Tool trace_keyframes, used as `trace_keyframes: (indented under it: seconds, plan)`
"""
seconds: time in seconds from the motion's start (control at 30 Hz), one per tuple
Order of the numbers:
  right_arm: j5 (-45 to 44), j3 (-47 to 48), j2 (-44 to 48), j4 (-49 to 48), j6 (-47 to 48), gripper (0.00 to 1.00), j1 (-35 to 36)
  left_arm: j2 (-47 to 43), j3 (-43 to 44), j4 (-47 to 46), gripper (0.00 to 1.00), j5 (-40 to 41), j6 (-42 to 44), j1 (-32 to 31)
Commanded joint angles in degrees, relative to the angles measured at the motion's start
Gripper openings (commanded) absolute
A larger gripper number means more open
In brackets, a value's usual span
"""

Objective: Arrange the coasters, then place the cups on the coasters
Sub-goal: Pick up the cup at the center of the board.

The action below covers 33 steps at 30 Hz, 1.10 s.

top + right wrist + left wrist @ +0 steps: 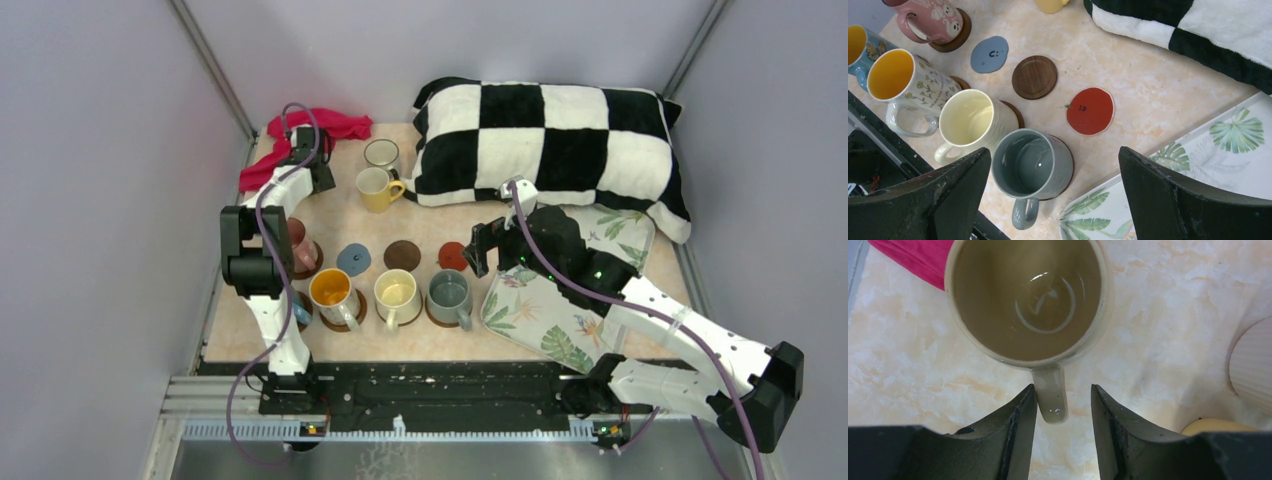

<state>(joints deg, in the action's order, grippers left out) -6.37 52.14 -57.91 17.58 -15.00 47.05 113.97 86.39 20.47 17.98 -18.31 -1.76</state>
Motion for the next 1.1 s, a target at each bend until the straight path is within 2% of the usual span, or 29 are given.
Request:
trace_keyframes:
  seconds: [0.0,0.33,0.83,0.97,1.07]
  plan:
    - [-0.73,1.39,0.26,-1.49,0.33,0.99,-0.6,0.45,2.14,0.55,0.5,2.83,-1.87,0.2]
    - [-0.61,1.0,0.43,-1.67,0.18,0.99,-0.61,0.49,-0.52,-1.87,0.5,4.61,-4.27,0.21]
    - [-0.82,0.67,0.71,-1.59,0.15,0.99,-0.6,1.35,-2.59,-3.81,0.45,4.8,-7.19,0.2]
    - [-0.8,0.47,0.73,-1.59,0.2,0.99,-0.59,1.36,-2.6,-4.5,0.39,4.86,-7.1,0.26]
    - [-0.84,0.58,0.72,-1.59,0.15,0.99,-0.55,1.06,-2.78,-4.9,0.31,4.96,-7.18,0.2]
